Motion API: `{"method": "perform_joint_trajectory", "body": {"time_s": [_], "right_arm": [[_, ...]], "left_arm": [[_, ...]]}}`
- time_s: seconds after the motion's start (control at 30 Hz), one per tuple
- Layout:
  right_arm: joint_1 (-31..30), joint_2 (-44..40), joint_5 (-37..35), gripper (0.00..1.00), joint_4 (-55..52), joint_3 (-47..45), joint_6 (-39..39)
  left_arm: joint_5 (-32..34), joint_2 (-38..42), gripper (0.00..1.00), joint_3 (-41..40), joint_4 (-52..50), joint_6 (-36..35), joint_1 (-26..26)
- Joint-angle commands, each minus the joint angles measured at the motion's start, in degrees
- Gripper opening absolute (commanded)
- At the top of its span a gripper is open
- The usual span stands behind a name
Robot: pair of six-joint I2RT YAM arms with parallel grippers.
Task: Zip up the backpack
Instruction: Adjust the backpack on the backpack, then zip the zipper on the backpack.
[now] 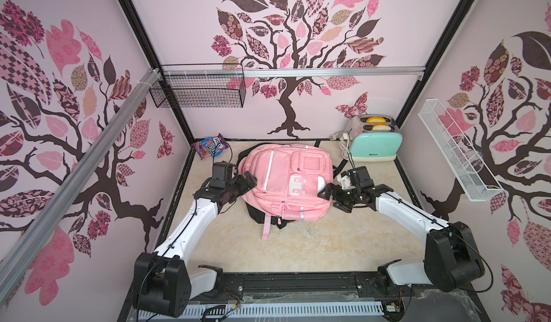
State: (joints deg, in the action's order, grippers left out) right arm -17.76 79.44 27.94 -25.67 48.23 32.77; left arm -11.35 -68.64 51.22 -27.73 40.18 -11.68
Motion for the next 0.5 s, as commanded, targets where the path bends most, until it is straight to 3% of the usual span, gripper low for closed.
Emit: {"method": "perform_joint_trajectory", "body": {"time_s": [0.0,0.2,0.27,0.37,0.47], "right_arm": [[0.4,2.6,2.9,0.99,4.4,-1.7,2.7],[0.4,8.5,7.0,0.99,16.7,-4.8,7.6],[0.5,9.7,8.5,0.95,19.8,-4.8,8.5],[0.4,9.8,10.1,0.82,20.9,-3.9,8.7],[0.5,8.2,11.2,0.59,19.7,-3.1,8.0]], "left_arm": [[3.3,4.2,0.98,-2.3,-5.0,-2.7,-2.8],[2.5,9.4,0.98,-6.8,-5.2,-1.6,-9.3],[1.1,10.7,0.98,-8.5,-3.2,-1.7,-11.4],[-1.3,11.8,0.98,-10.6,-1.7,-1.7,-13.9],[-3.0,13.1,0.89,-12.6,-0.1,-2.1,-16.3]]}}
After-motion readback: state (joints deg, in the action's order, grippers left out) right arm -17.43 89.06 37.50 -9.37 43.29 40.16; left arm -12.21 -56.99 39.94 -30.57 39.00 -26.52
